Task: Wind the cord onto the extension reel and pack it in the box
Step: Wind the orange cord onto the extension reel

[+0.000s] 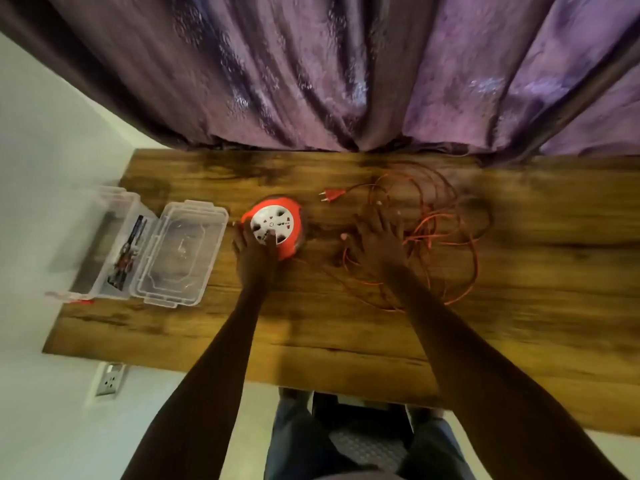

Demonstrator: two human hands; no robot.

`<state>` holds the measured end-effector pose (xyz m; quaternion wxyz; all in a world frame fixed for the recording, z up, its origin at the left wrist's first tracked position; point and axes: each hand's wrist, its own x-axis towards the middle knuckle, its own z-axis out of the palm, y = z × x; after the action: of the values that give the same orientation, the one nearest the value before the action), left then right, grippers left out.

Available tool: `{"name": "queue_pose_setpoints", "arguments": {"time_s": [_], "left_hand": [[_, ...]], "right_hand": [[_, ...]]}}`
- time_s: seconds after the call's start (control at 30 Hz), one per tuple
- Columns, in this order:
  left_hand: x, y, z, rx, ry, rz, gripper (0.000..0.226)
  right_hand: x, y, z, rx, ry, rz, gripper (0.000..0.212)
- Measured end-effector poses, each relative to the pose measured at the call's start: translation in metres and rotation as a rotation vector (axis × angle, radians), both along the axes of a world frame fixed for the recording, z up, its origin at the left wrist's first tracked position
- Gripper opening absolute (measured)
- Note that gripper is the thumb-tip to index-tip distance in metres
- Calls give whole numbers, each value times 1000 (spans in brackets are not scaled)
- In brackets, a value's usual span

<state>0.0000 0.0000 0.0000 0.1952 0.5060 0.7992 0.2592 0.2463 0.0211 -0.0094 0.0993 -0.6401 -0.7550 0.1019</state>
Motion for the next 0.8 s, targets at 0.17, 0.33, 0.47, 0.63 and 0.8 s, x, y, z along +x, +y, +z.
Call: {"name": "queue_pose_setpoints", "arguments": {"time_s": [0.17, 0.33, 0.47, 0.63, 0.8], "left_hand": [[-20, 39, -39, 140, -68, 22, 67], [-9, 62, -53, 361, -125, -89, 54], [-9, 90, -61, 413, -201, -131, 54], [-5, 106, -68, 483, -210, -145, 53], [-11, 114, -78, 504, -227, -127, 37]], "right_hand": [[-30, 41, -28, 99, 81, 91, 57], [-36, 67, -31, 170, 143, 88, 43], [-37, 105, -35, 83, 248, 124, 45], [-34, 124, -49, 140, 256, 121, 44], [-36, 130, -61, 254, 254, 171, 44]]}}
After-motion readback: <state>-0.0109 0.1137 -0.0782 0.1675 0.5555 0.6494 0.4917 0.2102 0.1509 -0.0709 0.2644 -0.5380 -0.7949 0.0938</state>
